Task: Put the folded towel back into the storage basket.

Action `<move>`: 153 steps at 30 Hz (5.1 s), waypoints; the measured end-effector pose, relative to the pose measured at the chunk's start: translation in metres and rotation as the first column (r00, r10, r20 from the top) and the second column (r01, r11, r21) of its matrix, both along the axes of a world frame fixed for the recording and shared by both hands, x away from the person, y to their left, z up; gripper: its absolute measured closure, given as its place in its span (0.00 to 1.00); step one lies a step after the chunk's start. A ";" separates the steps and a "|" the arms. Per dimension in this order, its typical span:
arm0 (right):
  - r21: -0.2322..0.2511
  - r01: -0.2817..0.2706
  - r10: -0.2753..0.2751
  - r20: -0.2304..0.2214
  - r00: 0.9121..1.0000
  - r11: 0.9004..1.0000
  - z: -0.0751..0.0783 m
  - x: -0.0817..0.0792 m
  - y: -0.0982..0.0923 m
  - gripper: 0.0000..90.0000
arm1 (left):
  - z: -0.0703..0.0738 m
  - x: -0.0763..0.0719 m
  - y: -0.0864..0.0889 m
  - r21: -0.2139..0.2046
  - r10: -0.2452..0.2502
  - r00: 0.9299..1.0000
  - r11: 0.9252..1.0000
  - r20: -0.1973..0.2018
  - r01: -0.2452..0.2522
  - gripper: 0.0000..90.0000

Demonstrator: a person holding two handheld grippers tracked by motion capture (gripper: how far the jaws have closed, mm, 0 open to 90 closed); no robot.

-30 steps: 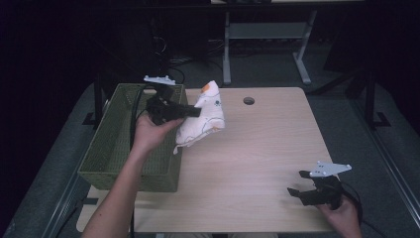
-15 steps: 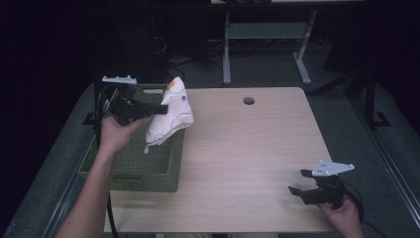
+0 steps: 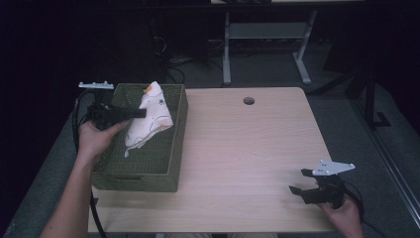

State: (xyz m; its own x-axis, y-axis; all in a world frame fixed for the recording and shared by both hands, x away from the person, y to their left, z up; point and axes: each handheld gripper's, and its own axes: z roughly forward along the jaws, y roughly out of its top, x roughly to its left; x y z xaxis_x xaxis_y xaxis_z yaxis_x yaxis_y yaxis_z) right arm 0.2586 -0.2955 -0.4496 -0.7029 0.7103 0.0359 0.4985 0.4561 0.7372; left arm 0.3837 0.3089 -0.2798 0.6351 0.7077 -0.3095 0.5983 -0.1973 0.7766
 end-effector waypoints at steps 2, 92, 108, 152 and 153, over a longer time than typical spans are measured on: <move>-0.003 0.000 0.000 -0.003 1.000 1.000 0.000 0.000 0.000 0.24 | -0.003 0.000 0.007 0.007 0.012 1.000 1.000 -0.008 -0.012 0.87; 0.003 0.019 -0.019 -0.002 1.000 1.000 0.000 0.003 -0.004 0.24 | -0.088 0.053 -0.012 0.410 -0.056 0.977 0.902 -0.206 0.138 0.62; 0.018 0.022 -0.022 -0.002 1.000 1.000 0.001 0.001 -0.007 0.24 | -0.120 0.062 -0.032 0.443 -0.115 0.935 0.857 -0.337 0.265 0.65; 0.034 0.013 -0.013 -0.002 1.000 0.999 0.002 0.002 -0.004 0.24 | -0.123 0.045 -0.034 0.403 -0.360 0.840 0.754 -0.407 0.519 0.81; 0.036 0.012 -0.012 -0.001 1.000 0.999 0.002 0.002 -0.004 0.24 | -0.122 0.044 -0.032 0.410 -0.354 0.846 0.756 -0.399 0.510 0.78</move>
State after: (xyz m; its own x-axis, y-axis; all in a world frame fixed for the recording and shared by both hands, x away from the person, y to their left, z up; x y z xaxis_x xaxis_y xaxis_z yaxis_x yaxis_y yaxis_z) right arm 0.2604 -0.2998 -0.4473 -0.6941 0.7171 0.0626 0.5049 0.4230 0.7525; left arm 0.4278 0.2764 -0.4013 0.8497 0.4804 -0.2175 0.5270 -0.7884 0.3173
